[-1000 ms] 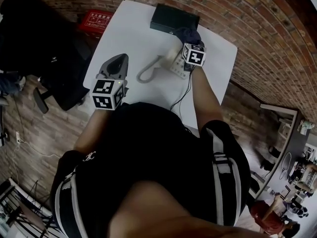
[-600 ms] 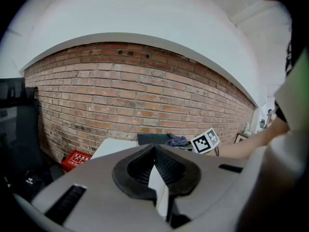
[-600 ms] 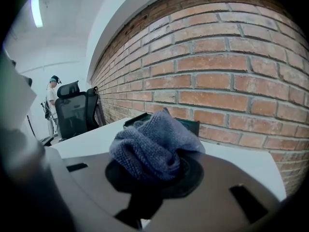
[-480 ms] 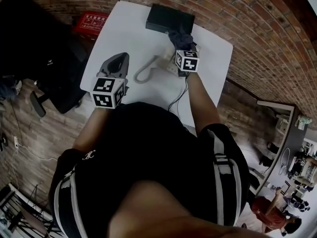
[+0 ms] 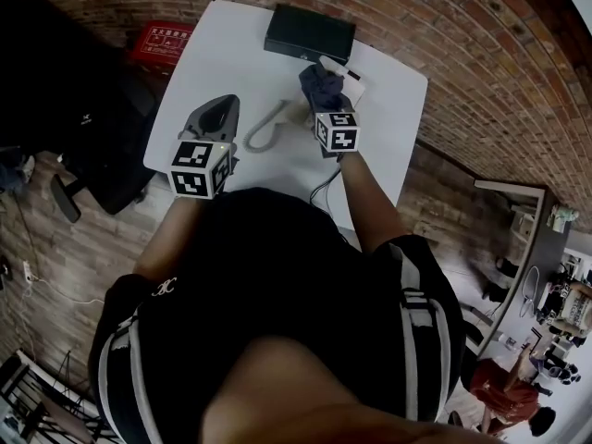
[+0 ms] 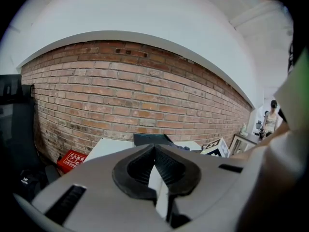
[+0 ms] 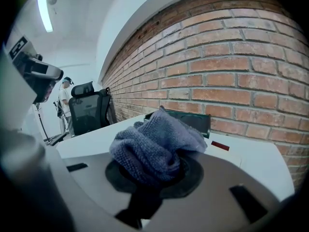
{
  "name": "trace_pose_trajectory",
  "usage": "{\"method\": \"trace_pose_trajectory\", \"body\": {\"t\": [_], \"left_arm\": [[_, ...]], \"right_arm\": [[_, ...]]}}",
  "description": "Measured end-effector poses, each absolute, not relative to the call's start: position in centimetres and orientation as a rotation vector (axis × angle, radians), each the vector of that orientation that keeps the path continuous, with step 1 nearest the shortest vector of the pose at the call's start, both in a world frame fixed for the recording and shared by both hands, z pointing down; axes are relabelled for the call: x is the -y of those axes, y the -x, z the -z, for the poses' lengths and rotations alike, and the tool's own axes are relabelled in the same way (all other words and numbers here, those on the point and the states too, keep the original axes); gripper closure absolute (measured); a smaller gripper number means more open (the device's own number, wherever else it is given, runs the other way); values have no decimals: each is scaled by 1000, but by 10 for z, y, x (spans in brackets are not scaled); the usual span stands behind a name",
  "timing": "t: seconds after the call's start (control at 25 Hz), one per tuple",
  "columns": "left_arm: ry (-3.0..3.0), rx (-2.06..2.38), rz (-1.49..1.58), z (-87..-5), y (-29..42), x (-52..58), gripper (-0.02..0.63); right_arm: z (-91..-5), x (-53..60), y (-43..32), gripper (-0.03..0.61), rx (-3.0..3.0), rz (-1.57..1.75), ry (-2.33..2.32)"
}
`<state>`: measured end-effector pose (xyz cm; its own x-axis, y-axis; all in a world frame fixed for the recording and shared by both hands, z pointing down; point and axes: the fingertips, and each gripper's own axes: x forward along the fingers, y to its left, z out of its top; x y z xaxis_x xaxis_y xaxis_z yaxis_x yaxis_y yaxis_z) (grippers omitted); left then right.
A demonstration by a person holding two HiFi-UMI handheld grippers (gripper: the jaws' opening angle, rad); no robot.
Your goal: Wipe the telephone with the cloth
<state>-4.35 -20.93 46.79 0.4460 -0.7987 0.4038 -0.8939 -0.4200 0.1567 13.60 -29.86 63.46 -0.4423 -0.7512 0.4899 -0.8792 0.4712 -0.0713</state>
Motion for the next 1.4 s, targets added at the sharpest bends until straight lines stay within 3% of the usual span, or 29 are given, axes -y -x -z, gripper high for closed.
{"method": "trace_pose_trajectory", "body": {"t": [0.76, 1.4], "left_arm": [[-2374, 1416, -370, -470, 37, 209, 621], [-2367, 1407, -363, -471, 34, 206, 621]], "right_arm": [[-684, 202, -92, 523, 2313, -564, -995], [-693, 223, -151, 523, 2133, -546, -1173]]}}
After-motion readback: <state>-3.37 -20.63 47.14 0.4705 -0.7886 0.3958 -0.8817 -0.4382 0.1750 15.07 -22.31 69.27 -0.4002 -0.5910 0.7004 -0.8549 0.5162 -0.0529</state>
